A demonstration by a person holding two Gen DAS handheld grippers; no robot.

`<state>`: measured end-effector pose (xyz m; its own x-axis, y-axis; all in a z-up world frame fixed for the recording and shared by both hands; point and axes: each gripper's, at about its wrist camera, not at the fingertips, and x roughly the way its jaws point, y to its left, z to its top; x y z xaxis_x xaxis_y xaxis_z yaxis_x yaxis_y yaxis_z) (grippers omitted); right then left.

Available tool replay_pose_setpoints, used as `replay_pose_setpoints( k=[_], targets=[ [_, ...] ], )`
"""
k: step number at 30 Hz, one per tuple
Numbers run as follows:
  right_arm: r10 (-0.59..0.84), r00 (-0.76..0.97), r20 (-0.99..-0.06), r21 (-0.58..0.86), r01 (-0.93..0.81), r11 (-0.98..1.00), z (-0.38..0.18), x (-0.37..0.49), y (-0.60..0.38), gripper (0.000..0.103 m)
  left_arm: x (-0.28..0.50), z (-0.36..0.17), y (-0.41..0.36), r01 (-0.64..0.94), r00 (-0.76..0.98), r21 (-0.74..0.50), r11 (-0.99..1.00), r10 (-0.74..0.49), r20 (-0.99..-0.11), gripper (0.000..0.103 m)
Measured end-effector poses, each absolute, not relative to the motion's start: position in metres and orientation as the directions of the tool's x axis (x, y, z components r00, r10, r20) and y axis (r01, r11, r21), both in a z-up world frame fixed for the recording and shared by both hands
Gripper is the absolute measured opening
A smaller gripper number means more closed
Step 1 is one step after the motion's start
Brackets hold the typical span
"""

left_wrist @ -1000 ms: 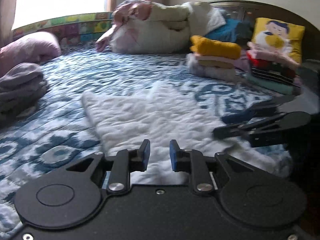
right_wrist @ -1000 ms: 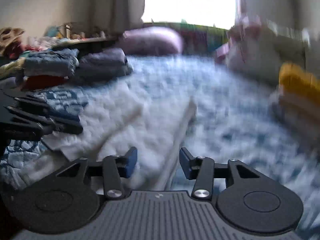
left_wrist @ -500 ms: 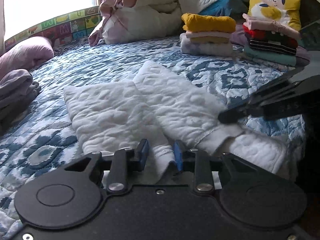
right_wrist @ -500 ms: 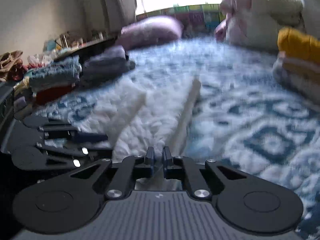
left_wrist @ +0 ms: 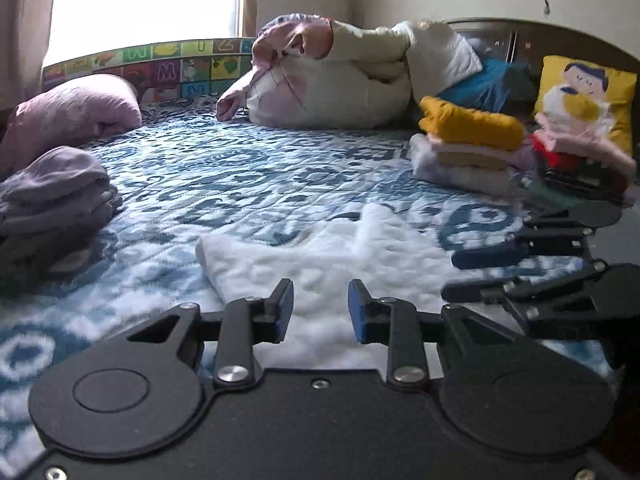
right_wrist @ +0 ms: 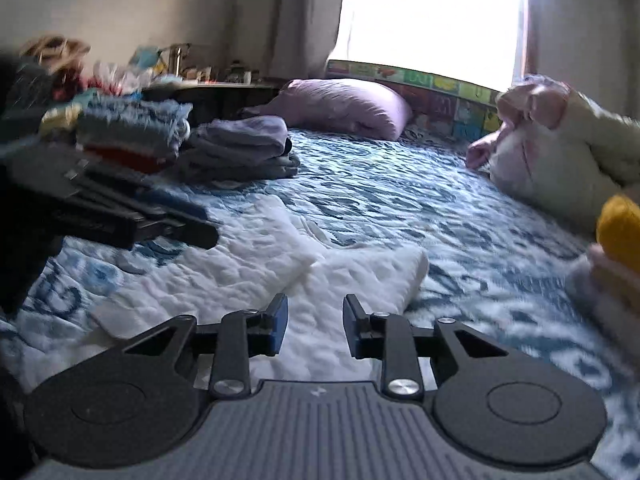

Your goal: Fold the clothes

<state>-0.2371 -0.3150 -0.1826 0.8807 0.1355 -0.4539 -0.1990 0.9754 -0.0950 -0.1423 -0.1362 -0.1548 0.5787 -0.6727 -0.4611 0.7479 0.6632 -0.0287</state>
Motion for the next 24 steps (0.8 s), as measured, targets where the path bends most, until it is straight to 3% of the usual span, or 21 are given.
replay_pose_setpoints(
  k=[5,9,10,12,14,18,24],
  targets=[
    [0.174,0.785,-0.595,-0.024,-0.233,0.972,-0.204,-0.2,-0.326,0.032,-0.11,-0.164,-0.147,0.774,0.529,-0.05,0.631,-0.688,-0.498,0.028],
    [0.288,0.764,-0.578,0.068,-0.307,0.949,-0.185,-0.198,-0.343,0.031,-0.092,-0.169,-0.149,0.801,0.473,-0.072,0.595,-0.701,-0.533,0.029],
    [0.318,0.776,-0.545,0.124,-0.301,0.946,-0.178,-0.195,-0.355,0.031,-0.087,-0.169,-0.149,0.806,0.461,-0.079,0.587,-0.705,-0.539,0.035],
    [0.283,0.817,-0.503,0.182,-0.22,0.958,-0.17,-0.185,-0.38,0.034,-0.075,-0.158,-0.128,0.778,0.494,-0.134,0.614,-0.729,-0.474,0.055],
    [0.242,0.834,-0.496,0.209,-0.155,0.965,-0.172,-0.171,-0.402,0.046,-0.052,-0.162,-0.11,0.73,0.502,-0.236,0.642,-0.737,-0.452,0.056],
    [0.321,0.816,-0.481,0.418,-0.108,0.902,-0.192,-0.139,-0.452,0.069,-0.013,-0.185,-0.097,0.676,0.443,-0.38,0.632,-0.76,-0.475,0.056],
    [0.408,0.774,-0.485,0.49,-0.146,0.859,-0.217,-0.105,-0.48,0.072,0.024,-0.206,-0.107,0.666,0.314,-0.475,0.574,-0.794,-0.52,0.058]
  ],
)
